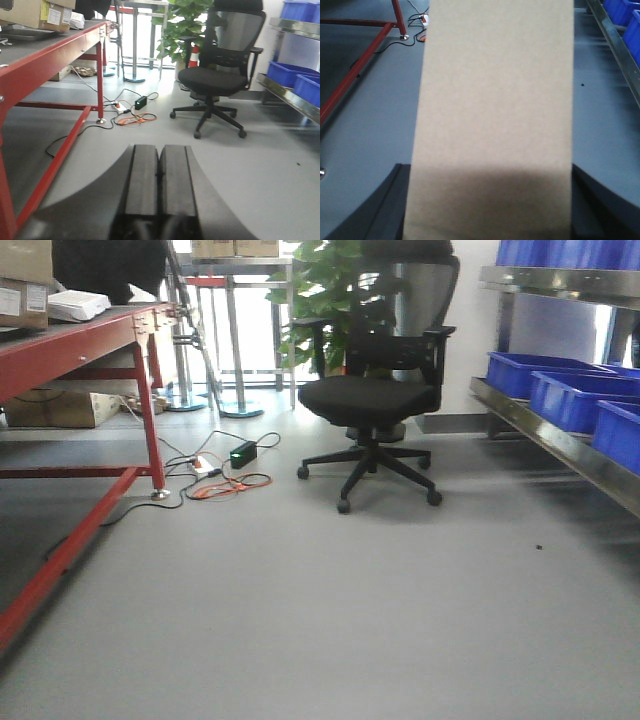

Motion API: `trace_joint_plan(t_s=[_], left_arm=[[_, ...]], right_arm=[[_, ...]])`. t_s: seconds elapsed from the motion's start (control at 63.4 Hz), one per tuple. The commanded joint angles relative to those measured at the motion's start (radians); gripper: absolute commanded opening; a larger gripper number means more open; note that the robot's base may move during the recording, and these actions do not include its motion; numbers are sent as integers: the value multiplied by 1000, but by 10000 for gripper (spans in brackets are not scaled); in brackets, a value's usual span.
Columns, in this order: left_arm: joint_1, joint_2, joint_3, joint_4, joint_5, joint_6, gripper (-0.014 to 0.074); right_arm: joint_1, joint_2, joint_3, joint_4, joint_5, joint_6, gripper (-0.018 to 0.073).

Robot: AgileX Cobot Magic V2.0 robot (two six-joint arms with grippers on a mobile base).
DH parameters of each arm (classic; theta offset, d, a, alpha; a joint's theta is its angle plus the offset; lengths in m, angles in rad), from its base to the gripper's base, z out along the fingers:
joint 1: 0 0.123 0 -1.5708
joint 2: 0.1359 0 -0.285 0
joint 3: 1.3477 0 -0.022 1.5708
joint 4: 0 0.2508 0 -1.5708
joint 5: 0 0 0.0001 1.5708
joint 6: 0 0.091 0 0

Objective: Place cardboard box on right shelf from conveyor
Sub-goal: 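Drive the base toward the steel shelf rack with blue bins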

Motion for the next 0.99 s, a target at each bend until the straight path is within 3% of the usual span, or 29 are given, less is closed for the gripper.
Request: trace_joint_plan(t_s=[0.0, 0.978], left_arm=[[-6, -12, -3, -9, -91, -7, -119], [0, -12, -3, -9, -91, -7, -119]], right_arm=[[-7, 8, -26, -13, -92, -7, 195], [-7, 16, -26, -13, -92, -7, 195]])
